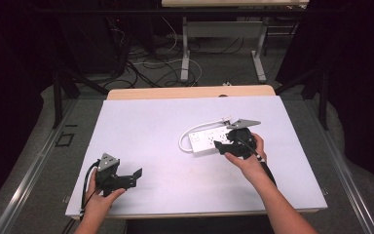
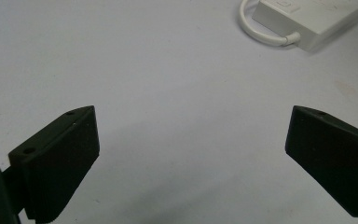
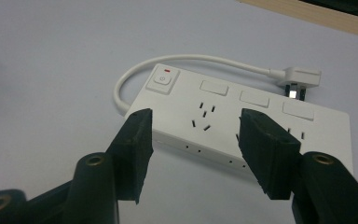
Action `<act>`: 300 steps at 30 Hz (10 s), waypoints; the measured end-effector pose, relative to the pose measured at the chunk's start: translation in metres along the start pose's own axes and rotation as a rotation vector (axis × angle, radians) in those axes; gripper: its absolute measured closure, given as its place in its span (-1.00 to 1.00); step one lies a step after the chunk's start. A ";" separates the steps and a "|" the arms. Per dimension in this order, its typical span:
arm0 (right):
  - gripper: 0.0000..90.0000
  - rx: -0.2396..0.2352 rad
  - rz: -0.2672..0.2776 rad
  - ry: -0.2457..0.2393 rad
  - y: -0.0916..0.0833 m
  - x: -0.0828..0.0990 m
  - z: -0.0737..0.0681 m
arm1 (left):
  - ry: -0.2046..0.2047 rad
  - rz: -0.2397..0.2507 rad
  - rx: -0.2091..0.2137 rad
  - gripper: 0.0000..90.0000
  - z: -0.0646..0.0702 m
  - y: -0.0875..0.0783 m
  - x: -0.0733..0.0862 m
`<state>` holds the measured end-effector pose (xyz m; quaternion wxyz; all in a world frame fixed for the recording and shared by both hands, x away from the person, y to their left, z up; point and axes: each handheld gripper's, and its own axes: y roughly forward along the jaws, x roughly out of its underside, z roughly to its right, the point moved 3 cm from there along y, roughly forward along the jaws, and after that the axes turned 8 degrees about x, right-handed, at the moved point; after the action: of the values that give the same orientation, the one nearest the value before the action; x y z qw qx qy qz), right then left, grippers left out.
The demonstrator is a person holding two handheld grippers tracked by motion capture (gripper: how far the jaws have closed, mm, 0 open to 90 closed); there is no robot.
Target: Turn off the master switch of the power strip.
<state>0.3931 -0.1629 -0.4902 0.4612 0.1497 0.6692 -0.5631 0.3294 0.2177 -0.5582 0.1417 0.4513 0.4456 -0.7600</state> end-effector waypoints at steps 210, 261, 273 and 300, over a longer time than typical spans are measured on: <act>-0.46 -0.074 -0.134 -0.022 0.056 -0.028 -0.002 | -0.010 -0.016 0.003 -0.92 -0.003 0.000 0.002; -1.00 0.037 -0.106 0.058 -0.037 0.062 0.071 | -0.011 -0.014 -0.002 -0.92 -0.001 0.002 0.002; -1.00 0.094 -0.096 0.084 -0.044 0.091 0.092 | -0.013 -0.016 -0.004 -0.92 -0.002 0.001 0.002; -0.97 0.154 -0.029 0.194 -0.055 0.143 0.117 | -0.019 -0.018 0.000 -0.92 -0.002 0.000 0.002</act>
<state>0.3301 -0.3302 -0.5619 0.3733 0.2287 0.6676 -0.6022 0.3297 0.2199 -0.5603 0.1390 0.4398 0.4484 -0.7657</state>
